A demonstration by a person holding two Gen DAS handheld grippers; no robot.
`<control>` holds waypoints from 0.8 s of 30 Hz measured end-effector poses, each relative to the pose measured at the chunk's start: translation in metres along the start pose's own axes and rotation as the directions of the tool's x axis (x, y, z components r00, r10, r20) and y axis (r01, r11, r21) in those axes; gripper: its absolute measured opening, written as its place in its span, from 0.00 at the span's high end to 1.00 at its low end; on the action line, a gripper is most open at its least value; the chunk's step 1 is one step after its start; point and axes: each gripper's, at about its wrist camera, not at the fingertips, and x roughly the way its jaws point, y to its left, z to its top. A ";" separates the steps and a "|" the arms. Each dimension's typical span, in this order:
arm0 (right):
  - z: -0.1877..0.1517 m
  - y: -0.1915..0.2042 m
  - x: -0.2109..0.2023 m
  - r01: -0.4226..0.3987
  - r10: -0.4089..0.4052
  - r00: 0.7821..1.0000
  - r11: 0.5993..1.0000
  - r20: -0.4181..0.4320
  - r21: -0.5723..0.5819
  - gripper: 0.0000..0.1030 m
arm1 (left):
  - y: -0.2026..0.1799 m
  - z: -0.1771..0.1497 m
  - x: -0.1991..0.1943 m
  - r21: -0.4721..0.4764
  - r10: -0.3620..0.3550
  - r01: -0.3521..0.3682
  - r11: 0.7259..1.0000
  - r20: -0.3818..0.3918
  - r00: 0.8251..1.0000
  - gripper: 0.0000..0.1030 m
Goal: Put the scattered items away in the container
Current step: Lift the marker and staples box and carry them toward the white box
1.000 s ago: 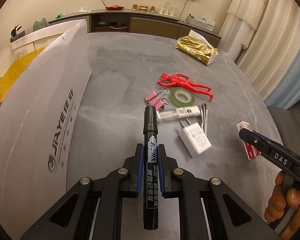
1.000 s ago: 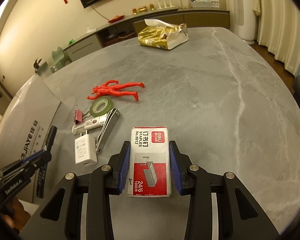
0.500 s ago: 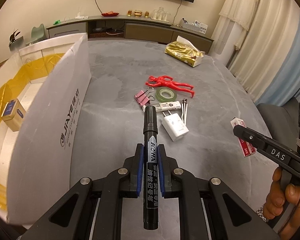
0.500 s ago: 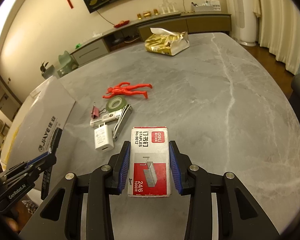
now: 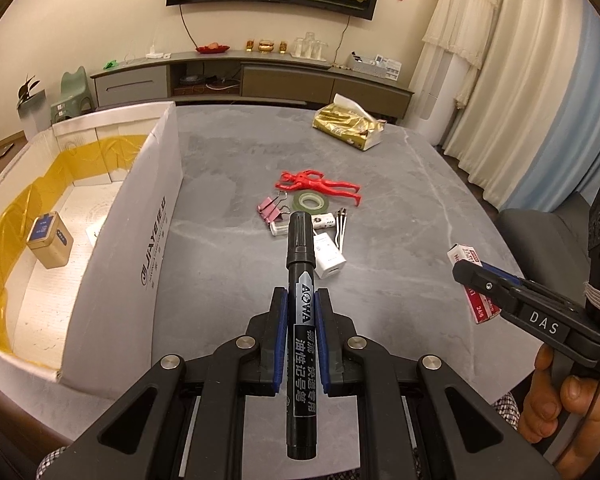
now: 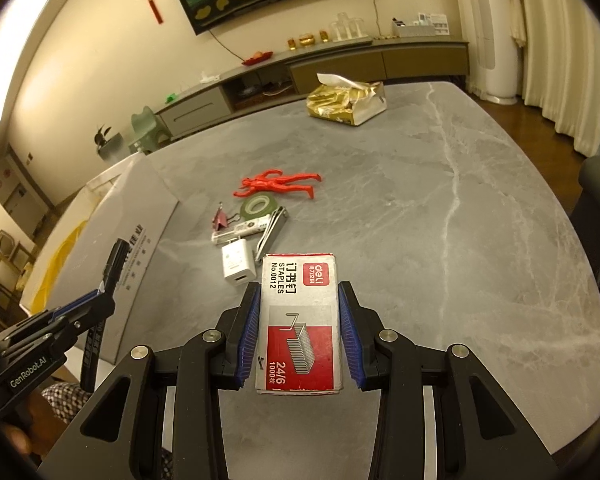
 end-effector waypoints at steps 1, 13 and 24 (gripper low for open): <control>0.000 0.001 -0.003 -0.002 0.002 1.000 1.000 0.003 -0.002 0.62 | -0.001 0.000 -0.003 0.001 -0.002 0.002 1.000 0.003 1.000 0.86; -0.006 0.018 -0.033 -0.031 0.032 0.999 0.999 0.036 -0.038 0.62 | -0.009 -0.005 -0.037 0.016 -0.016 0.015 1.000 0.052 0.999 0.86; -0.013 0.048 -0.057 -0.058 0.063 0.996 0.994 0.056 -0.098 0.62 | -0.011 -0.011 -0.068 0.022 -0.041 0.039 0.999 0.097 0.994 0.86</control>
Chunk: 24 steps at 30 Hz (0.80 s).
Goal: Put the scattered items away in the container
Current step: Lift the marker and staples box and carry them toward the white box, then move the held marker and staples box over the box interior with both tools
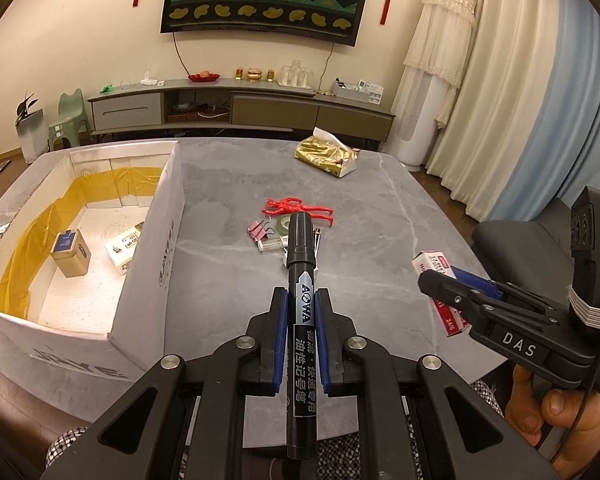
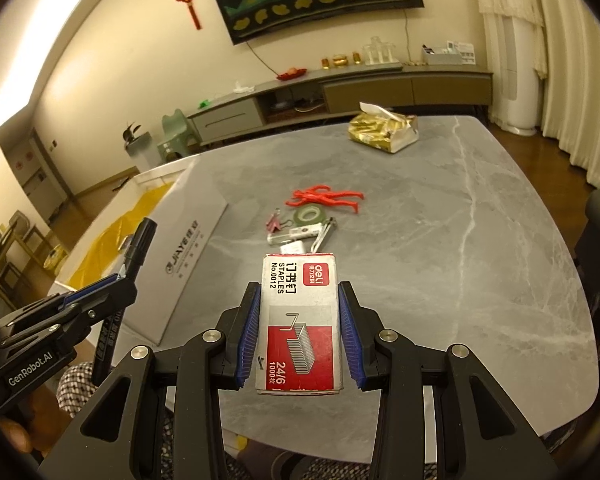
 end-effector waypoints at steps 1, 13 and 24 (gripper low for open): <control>0.000 0.003 -0.002 -0.002 0.002 1.000 1.000 0.002 -0.006 0.62 | 0.001 0.000 -0.003 -0.001 -0.002 0.002 1.000 0.006 1.000 0.86; 0.005 0.049 -0.016 -0.030 0.032 0.999 0.995 0.023 -0.098 0.62 | 0.020 0.002 -0.039 -0.038 -0.014 0.017 0.999 0.074 0.997 0.86; 0.011 0.090 -0.016 -0.062 0.067 0.997 0.982 0.023 -0.179 0.62 | 0.050 0.001 -0.056 -0.093 -0.004 0.015 0.996 0.111 0.994 0.86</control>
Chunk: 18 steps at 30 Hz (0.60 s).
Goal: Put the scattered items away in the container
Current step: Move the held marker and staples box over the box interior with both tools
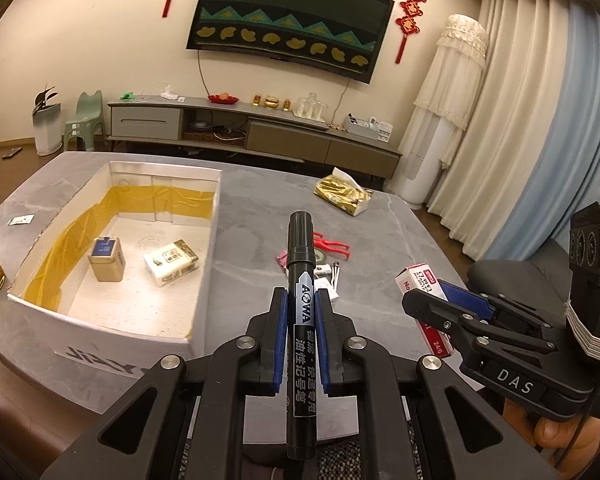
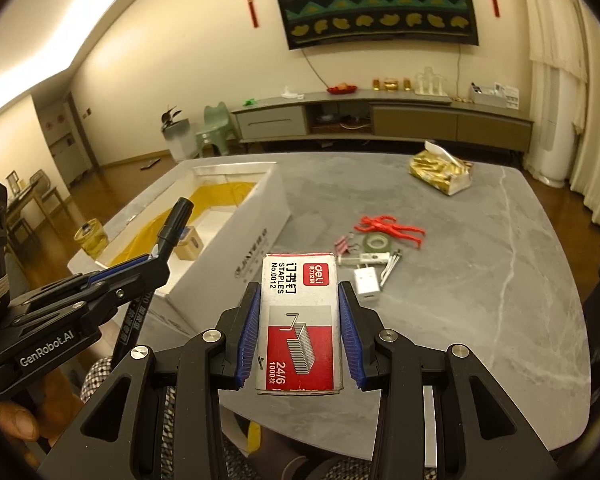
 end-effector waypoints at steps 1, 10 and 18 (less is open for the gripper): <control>0.001 0.003 0.001 -0.002 0.002 1.000 1.000 -0.001 -0.006 0.62 | 0.003 0.000 -0.001 -0.005 0.001 -0.001 1.000 0.001 1.000 0.86; 0.011 0.026 0.013 -0.023 0.022 1.000 0.998 -0.011 -0.056 0.62 | 0.028 0.006 -0.005 -0.049 0.012 -0.011 0.999 0.021 1.000 0.86; 0.023 0.047 0.027 -0.045 0.044 0.999 0.994 -0.016 -0.100 0.62 | 0.057 0.015 -0.009 -0.095 0.032 -0.027 0.995 0.047 0.998 0.86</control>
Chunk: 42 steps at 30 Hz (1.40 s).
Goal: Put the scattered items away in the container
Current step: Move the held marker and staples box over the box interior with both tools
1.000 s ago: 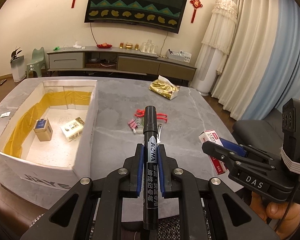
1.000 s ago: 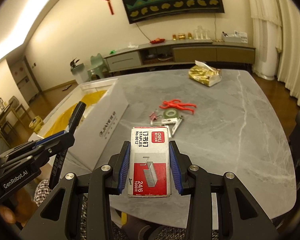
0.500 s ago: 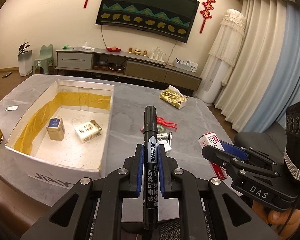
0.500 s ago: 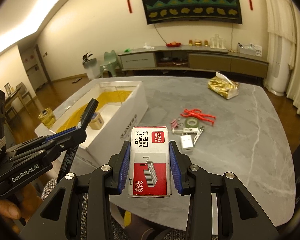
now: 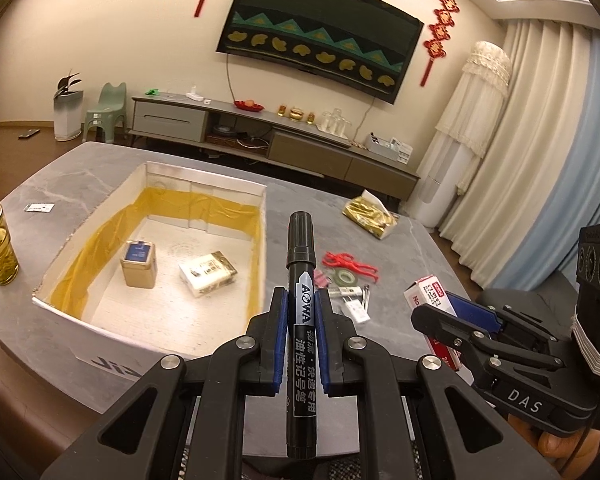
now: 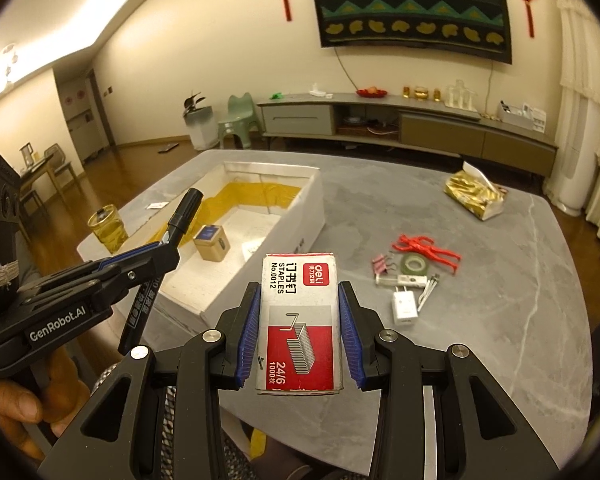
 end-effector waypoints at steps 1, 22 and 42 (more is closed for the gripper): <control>0.001 0.002 0.002 -0.002 0.002 1.000 1.000 -0.001 -0.005 0.62 | 0.004 0.001 0.000 -0.006 0.002 -0.002 1.000 0.003 1.000 0.86; 0.032 0.041 0.059 -0.061 0.057 0.998 0.993 -0.040 -0.103 0.62 | 0.081 0.027 0.014 -0.102 0.091 -0.089 0.991 0.016 0.996 0.86; 0.064 0.063 0.130 -0.142 0.124 0.986 0.975 -0.109 -0.172 0.62 | 0.118 0.042 0.062 -0.134 0.143 -0.151 0.979 -0.063 0.988 0.86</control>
